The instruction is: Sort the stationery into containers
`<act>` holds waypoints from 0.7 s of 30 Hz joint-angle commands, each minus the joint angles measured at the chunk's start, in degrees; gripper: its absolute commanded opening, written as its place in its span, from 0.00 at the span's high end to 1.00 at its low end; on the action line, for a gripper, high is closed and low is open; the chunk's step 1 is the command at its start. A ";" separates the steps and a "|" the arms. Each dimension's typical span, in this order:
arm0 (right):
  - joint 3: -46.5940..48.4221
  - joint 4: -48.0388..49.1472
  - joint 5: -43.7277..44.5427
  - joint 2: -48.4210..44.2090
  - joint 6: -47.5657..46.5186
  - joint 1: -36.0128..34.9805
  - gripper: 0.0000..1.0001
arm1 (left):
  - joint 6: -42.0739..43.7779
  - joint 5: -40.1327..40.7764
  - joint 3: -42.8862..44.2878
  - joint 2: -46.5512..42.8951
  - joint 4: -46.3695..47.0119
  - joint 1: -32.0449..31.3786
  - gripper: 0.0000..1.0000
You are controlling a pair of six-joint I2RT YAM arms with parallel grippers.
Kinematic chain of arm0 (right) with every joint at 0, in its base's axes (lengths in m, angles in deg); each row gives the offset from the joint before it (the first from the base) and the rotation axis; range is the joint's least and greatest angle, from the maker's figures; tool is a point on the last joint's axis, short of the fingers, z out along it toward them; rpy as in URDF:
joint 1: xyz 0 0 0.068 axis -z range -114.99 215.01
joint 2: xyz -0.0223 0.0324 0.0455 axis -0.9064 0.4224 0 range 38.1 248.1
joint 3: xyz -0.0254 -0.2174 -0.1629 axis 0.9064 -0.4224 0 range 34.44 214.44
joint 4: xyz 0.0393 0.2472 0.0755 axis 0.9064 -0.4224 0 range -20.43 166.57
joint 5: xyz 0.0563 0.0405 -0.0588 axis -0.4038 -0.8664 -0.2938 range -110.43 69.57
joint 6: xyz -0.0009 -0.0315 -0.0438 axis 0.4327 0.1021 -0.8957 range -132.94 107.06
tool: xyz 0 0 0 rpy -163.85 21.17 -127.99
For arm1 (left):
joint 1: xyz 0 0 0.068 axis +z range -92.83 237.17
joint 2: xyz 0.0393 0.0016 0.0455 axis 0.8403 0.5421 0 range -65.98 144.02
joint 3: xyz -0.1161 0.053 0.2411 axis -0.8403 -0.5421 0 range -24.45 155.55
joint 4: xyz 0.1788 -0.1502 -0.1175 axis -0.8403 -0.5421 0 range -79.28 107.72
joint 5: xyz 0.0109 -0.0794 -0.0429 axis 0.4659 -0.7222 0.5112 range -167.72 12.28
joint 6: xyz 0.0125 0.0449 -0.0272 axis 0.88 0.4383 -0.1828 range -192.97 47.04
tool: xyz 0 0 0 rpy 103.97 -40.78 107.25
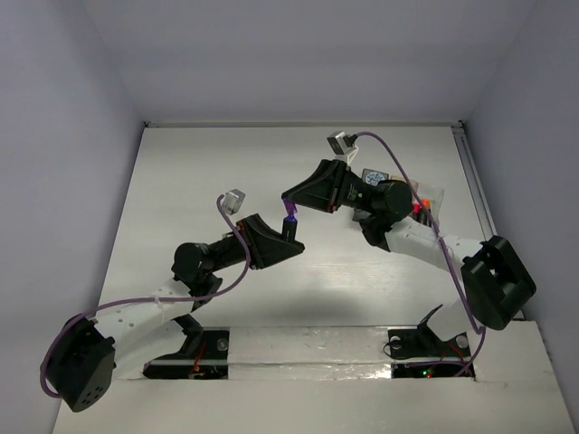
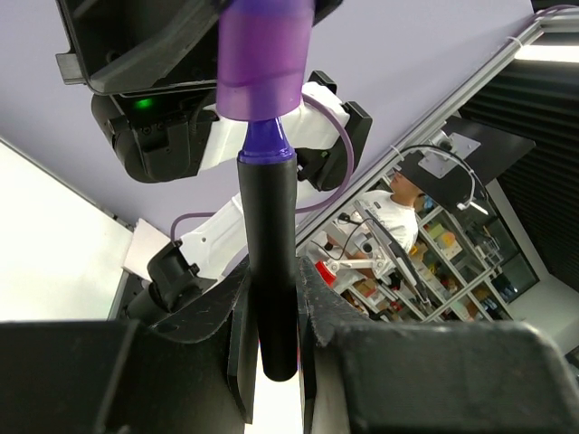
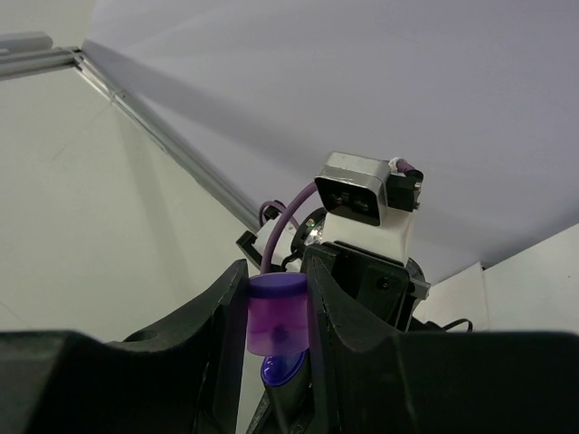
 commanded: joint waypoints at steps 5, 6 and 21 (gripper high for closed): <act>0.13 24.29 -1.59 -3.12 -3.32 -2.11 0.68 | 0.52 1.17 3.49 0.31 44.97 -0.09 1.00; 0.04 24.29 -1.59 -3.12 -3.23 -2.11 0.68 | 0.52 1.08 3.84 0.48 45.41 -0.09 1.00; -3.30 24.11 -2.83 -1.98 -3.93 -2.63 0.55 | 3.33 -0.94 6.92 -1.62 42.79 -0.09 1.00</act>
